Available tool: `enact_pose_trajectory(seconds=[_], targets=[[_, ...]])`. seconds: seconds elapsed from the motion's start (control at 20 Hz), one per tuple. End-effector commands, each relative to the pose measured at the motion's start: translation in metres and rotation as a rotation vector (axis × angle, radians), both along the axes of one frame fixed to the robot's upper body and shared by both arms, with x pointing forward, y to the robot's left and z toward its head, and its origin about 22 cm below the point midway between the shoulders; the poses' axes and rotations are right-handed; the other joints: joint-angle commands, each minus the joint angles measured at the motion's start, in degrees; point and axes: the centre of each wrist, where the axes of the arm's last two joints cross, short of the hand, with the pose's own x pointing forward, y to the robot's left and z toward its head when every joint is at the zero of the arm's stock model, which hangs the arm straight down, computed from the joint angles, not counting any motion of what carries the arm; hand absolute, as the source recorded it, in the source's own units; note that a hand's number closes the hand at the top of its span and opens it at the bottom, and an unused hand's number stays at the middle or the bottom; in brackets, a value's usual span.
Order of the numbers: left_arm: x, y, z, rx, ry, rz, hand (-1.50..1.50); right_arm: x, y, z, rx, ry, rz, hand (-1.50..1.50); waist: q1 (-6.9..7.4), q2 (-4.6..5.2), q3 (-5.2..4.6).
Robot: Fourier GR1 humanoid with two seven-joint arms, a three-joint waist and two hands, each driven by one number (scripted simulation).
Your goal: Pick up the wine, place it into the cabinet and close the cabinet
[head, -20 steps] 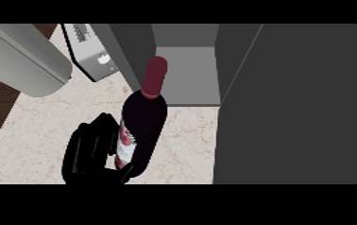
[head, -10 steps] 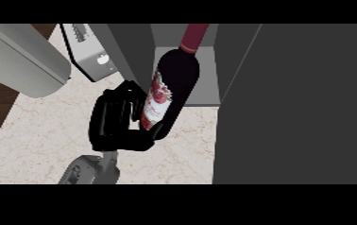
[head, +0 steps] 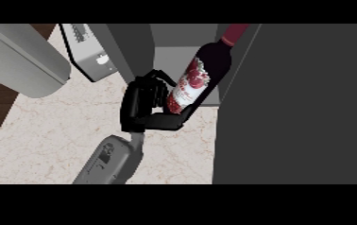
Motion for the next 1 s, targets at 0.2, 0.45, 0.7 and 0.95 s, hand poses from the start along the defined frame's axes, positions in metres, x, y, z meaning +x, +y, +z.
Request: enact_pose_trajectory(seconds=[0.2, 0.45, 0.7, 0.95], targets=[[0.026, -0.024, -0.009, 0.034, 0.053, 0.018, 1.50, 0.006, 0.012, 0.012, 0.010, -0.011, 0.005, -1.50, -0.08, 0.03, -0.02], [0.019, -0.023, -0.043, 0.009, 0.071, 0.052, 1.50, 0.008, -0.019, 0.004, -0.002, -0.003, 0.013, -1.50, -0.26, 0.06, 0.00], [0.017, -0.026, -0.052, 0.028, 0.106, 0.068, 1.50, -0.015, 0.000, 0.025, -0.008, -0.019, 0.019, -1.50, -0.28, 0.01, -0.02], [0.014, 0.000, -0.095, 0.008, 0.138, 0.081, 1.50, 0.012, -0.001, 0.011, 0.028, -0.007, 0.003, -1.50, -0.13, 0.16, -0.03]])
